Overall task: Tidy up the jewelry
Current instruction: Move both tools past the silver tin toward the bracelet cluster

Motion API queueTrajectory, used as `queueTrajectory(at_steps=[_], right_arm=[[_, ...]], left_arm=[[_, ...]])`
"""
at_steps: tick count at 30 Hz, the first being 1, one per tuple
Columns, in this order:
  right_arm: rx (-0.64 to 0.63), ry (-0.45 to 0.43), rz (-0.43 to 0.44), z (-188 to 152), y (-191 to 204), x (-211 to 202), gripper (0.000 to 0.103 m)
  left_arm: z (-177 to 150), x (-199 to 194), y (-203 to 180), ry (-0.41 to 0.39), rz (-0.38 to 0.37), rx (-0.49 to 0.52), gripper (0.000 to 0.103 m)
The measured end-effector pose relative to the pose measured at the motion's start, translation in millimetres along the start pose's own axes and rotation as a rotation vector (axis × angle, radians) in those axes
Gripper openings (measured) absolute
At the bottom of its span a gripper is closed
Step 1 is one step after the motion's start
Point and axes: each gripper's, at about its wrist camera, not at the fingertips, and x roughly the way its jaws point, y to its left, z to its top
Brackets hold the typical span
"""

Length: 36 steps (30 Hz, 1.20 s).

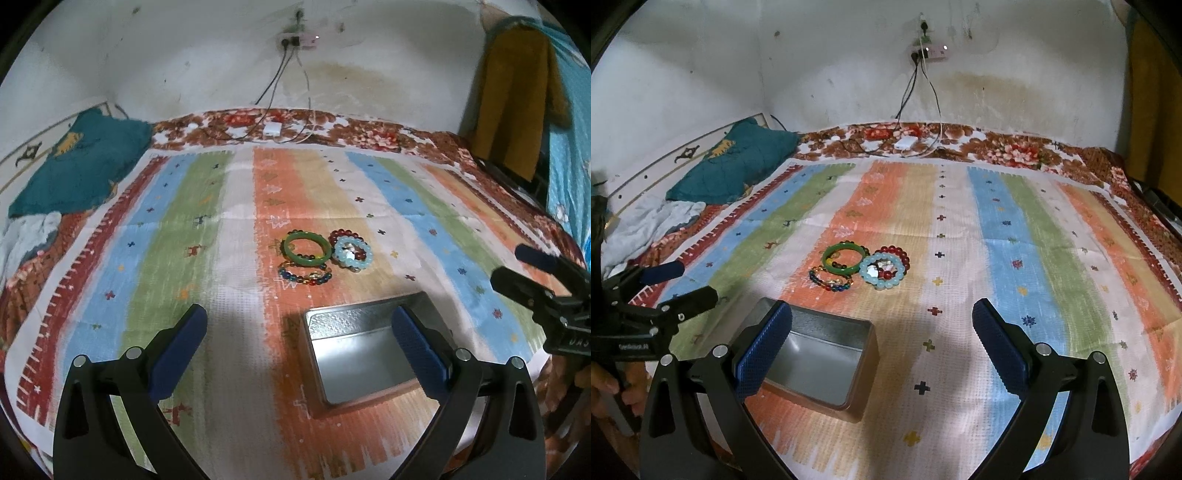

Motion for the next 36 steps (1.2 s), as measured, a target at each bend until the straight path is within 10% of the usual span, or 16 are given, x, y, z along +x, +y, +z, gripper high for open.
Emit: queueTrajectory(at_steps=[36], right_arm=[[0.122,0.205,-0.010,44,-35,110,0.099]], left_arm=[[42,102,15,0.146,0.002,0.003,0.097]])
